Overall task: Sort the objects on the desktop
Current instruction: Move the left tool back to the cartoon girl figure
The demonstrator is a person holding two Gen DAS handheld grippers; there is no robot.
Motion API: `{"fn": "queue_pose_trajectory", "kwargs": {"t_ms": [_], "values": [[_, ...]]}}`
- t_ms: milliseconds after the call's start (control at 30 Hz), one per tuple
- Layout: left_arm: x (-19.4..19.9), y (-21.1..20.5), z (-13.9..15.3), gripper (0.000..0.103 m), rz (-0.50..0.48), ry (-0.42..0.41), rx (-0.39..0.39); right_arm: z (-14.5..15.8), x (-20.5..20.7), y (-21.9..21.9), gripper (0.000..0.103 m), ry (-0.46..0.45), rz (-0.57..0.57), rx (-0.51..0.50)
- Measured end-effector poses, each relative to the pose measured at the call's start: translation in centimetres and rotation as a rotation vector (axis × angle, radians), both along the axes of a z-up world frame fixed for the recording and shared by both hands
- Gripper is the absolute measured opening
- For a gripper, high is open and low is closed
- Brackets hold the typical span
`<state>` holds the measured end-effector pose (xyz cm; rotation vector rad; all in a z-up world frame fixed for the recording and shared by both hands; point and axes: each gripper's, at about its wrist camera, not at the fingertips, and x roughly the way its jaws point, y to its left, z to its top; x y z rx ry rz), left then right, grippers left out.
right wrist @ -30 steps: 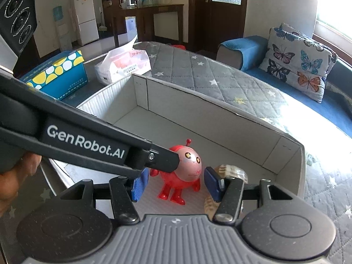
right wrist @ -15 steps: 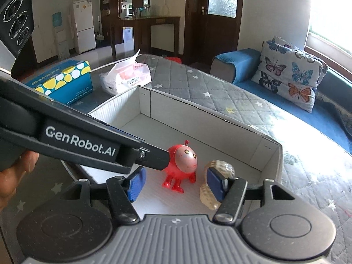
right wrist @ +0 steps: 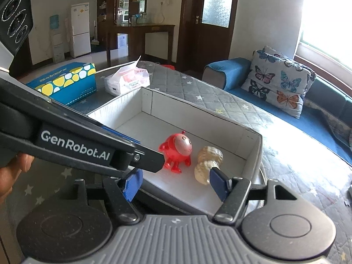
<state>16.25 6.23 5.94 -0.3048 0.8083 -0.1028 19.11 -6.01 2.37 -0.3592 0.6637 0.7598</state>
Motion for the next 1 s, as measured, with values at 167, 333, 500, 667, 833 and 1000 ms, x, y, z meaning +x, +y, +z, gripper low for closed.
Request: {"fn": "queue_pose_trajectory", "kwargs": {"t_ms": [167, 333, 500, 667, 833, 1000], "values": [[-1.1, -1.0, -0.1, 0.034, -0.008, -0.006, 0.020, -0.2, -1.2, -1.3, 0.074, -0.015, -0.018, -0.007], [-2.2, -2.3, -0.3, 0.034, -0.026, -0.009, 0.034, -0.5, -2.3, -2.9, 0.074, -0.016, -0.043, -0.004], [-3.2, -3.8, -0.6, 0.034, -0.053, -0.014, 0.044, -0.8, -3.2, -4.3, 0.074, -0.014, -0.068, -0.002], [-3.8, -4.9, -0.9, 0.035, -0.065, -0.021, 0.064, -0.9, -4.0, -5.6, 0.078, -0.014, -0.088, 0.011], [-4.2, -5.8, -1.3, 0.035, -0.080, -0.017, 0.069, -1.2, -4.6, -6.8, 0.082, -0.009, -0.107, 0.025], [-4.3, -6.6, -1.6, 0.035, -0.092, -0.015, 0.076, -1.6, -5.1, -7.7, 0.082, 0.006, -0.121, 0.039]]}}
